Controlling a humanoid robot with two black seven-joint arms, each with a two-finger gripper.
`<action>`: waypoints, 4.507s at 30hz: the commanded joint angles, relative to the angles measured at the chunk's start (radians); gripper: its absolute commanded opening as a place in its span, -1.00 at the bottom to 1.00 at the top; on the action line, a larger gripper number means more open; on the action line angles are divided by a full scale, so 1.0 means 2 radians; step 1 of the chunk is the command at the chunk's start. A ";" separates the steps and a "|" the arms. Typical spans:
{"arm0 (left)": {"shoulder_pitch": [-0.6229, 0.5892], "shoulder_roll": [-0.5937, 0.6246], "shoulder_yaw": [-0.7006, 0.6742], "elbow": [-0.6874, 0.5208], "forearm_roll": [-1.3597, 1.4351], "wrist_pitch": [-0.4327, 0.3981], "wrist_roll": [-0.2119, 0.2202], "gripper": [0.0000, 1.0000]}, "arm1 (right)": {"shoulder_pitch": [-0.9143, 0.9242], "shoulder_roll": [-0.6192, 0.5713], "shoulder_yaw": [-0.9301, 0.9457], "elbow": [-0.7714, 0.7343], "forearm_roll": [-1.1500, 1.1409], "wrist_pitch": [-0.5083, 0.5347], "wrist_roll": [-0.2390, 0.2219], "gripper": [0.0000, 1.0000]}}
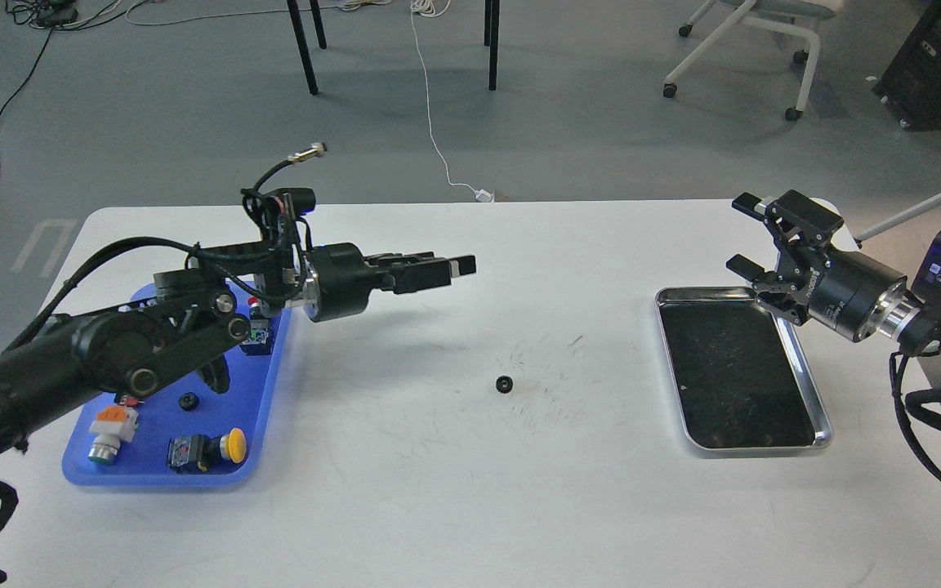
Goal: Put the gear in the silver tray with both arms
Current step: 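Reach the right gripper to the black gear and grasp it, then carry the gear into the silver tray and open the right gripper, then lift the right gripper away and lower the left gripper to the blue tray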
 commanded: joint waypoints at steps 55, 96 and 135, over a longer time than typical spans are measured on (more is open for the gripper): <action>0.239 0.011 -0.300 -0.069 -0.268 -0.085 0.000 0.96 | 0.323 0.396 -0.563 -0.121 -0.314 -0.177 0.000 0.19; 0.240 0.004 -0.299 -0.077 -0.267 -0.086 0.000 0.96 | 0.401 0.158 -0.580 -0.025 -0.342 -0.177 0.000 -0.72; 0.242 0.002 -0.299 -0.085 -0.265 -0.086 0.000 0.96 | 0.261 0.142 -0.511 -0.146 -0.340 -0.179 0.000 0.81</action>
